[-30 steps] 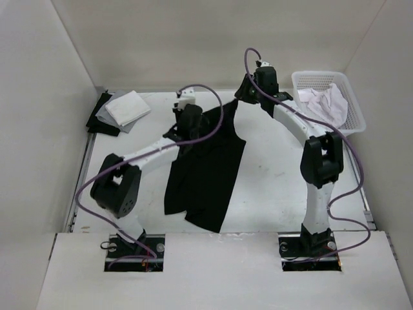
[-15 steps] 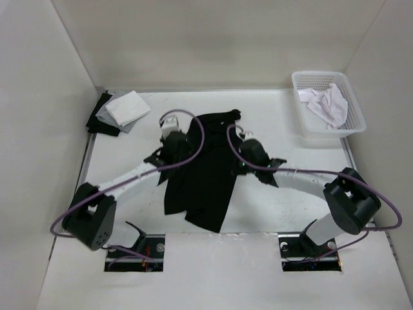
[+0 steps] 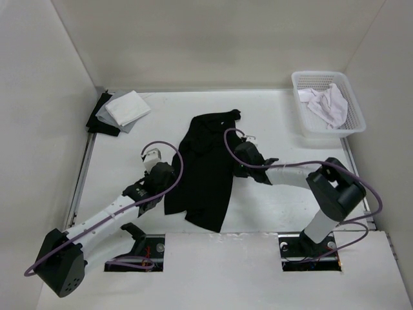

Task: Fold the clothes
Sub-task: Flatten the tank top out

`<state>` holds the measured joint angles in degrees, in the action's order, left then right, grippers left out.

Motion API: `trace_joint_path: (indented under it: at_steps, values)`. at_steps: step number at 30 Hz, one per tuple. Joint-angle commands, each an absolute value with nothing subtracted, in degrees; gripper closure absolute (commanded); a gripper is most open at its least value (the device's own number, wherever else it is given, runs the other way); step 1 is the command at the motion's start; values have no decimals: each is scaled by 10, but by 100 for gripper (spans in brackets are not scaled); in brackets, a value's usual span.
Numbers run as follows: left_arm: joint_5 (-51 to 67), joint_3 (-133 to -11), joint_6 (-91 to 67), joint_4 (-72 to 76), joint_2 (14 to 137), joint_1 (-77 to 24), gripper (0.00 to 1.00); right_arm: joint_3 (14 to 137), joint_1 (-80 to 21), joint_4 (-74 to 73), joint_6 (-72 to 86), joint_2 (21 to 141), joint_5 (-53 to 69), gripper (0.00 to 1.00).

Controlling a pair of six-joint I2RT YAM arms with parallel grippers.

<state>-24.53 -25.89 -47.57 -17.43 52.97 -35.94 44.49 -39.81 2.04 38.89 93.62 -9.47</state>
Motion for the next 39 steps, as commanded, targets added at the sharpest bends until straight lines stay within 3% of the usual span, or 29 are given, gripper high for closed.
trace_joint_path:
  at_steps: [1,4,8,11,15,17,21,28,39]
  values:
    - [-244,-240,-507,-220,522,-358,64,508,-365,32,382,982,-92,92]
    - [-234,-244,-511,-221,523,-357,64,564,-312,28,382,1009,-97,98]
    - [-199,-258,-498,-214,549,-352,63,641,-242,12,379,1032,-92,97]
    - [-179,-262,-495,-220,558,-365,63,671,-218,3,373,1047,-84,88]
    - [-128,-248,-525,-220,555,-402,61,659,-211,14,374,1038,-69,65]
    - [-101,-238,-564,-205,557,-434,60,636,-213,32,376,1021,-69,63]
    - [-99,-243,-655,-152,589,-525,58,584,-214,55,383,972,-80,64]
    - [-170,-308,-779,-83,747,-640,58,492,-241,80,388,859,-101,64]
    - [-175,-313,-909,-39,839,-637,63,412,-325,98,392,725,-120,64]
